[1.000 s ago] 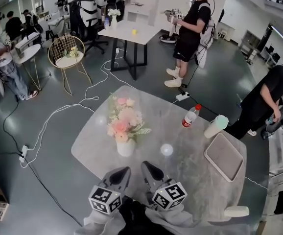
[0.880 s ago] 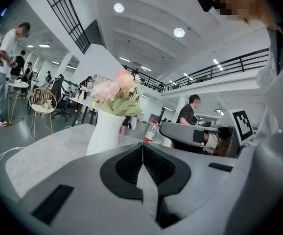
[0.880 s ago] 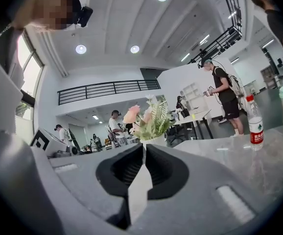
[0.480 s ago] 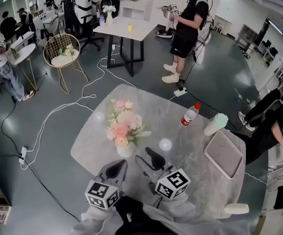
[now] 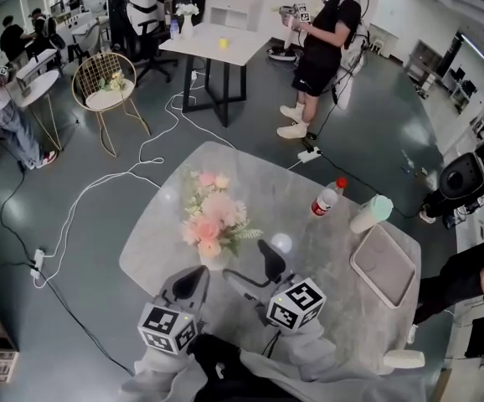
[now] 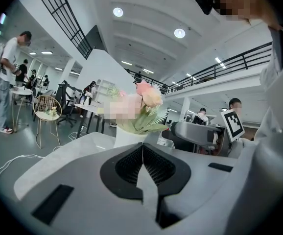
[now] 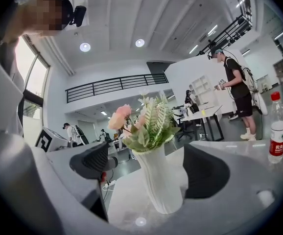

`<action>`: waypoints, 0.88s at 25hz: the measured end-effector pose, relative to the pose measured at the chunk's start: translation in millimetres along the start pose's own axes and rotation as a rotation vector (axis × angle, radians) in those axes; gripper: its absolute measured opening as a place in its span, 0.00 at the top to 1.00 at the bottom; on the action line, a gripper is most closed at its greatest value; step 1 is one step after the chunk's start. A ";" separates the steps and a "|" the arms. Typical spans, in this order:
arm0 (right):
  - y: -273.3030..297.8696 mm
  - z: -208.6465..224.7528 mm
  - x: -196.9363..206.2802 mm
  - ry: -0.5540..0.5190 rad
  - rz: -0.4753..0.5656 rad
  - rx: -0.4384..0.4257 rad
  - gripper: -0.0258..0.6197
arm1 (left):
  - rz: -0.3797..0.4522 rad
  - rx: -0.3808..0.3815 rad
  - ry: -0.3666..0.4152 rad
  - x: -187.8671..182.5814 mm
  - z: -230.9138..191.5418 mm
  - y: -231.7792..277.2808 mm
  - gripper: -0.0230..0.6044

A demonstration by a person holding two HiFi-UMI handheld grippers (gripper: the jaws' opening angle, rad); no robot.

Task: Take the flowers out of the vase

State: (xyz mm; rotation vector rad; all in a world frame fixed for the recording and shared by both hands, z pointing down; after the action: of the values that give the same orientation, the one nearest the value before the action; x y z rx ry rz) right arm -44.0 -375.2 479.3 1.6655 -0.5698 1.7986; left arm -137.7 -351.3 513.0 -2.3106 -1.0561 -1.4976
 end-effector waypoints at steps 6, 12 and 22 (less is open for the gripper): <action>12.8 23.2 -3.9 -0.008 0.007 -0.036 0.22 | 0.008 -0.044 0.002 -9.9 -16.7 3.7 0.96; 34.0 28.3 -1.9 -0.042 -0.004 -0.113 0.22 | 0.038 -0.095 0.001 -20.2 -40.6 8.7 0.96; 75.6 24.0 -15.5 -0.111 0.001 -0.204 0.22 | 0.059 -0.094 0.007 -48.1 -65.8 26.4 0.96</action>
State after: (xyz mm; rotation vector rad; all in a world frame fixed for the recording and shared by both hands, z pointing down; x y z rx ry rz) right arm -78.5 -448.1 473.9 1.6310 -0.7758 1.5972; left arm -179.2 -426.1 508.3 -2.3749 -0.9268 -1.5637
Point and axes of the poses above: the fingertips, and each gripper's own axes: y forward along the fingers, z to its right, x out of its underside, the point moved 1 cm from there along -y, backward along the fingers, and after that the axes turned 11 degrees about -y, right-handed, at the moved point
